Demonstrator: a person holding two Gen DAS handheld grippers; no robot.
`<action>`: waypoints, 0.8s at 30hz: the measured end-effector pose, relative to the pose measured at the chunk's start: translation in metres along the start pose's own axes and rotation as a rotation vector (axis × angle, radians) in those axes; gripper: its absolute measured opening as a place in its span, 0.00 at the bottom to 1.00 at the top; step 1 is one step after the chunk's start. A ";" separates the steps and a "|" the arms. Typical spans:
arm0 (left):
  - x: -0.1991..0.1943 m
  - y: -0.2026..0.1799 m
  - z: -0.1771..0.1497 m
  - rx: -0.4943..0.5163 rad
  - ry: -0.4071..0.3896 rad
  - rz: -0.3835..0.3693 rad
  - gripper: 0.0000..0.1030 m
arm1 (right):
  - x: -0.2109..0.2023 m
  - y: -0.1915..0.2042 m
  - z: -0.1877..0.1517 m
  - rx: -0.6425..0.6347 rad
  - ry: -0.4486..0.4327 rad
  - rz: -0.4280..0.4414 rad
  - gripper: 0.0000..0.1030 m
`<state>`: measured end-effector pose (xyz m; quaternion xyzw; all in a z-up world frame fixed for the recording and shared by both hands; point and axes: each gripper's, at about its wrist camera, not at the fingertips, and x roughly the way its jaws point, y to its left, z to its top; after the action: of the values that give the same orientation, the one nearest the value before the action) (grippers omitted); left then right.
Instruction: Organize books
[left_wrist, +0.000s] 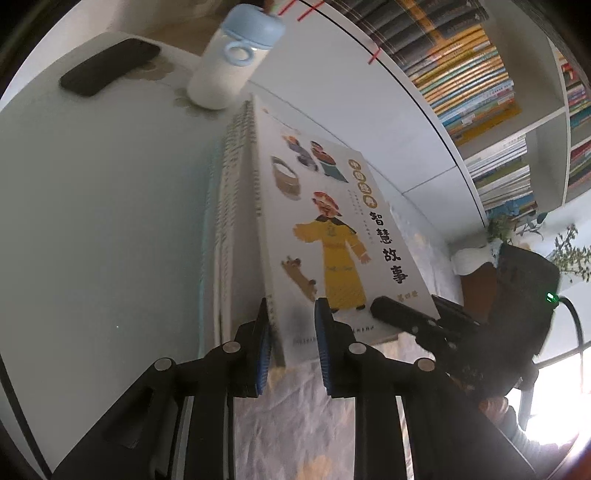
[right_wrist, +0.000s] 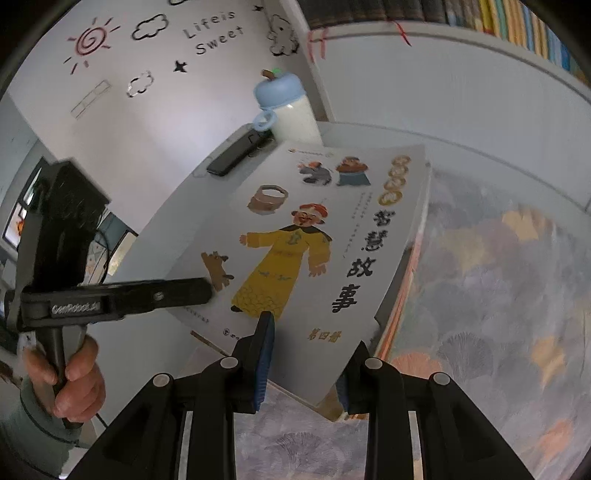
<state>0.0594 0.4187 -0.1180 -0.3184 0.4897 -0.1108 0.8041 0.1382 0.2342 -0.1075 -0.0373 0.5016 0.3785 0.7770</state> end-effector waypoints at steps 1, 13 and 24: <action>-0.003 0.001 -0.002 -0.003 -0.003 0.006 0.19 | 0.000 -0.003 -0.001 0.015 0.007 0.004 0.28; -0.065 -0.017 -0.043 0.014 -0.080 0.121 0.19 | 0.001 0.004 -0.006 -0.010 0.059 -0.051 0.45; -0.081 -0.167 -0.111 0.255 -0.152 0.149 0.19 | -0.185 -0.030 -0.084 0.018 -0.184 -0.237 0.54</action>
<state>-0.0538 0.2848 0.0083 -0.1842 0.4315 -0.0876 0.8788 0.0546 0.0744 -0.0097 -0.0543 0.4236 0.2815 0.8593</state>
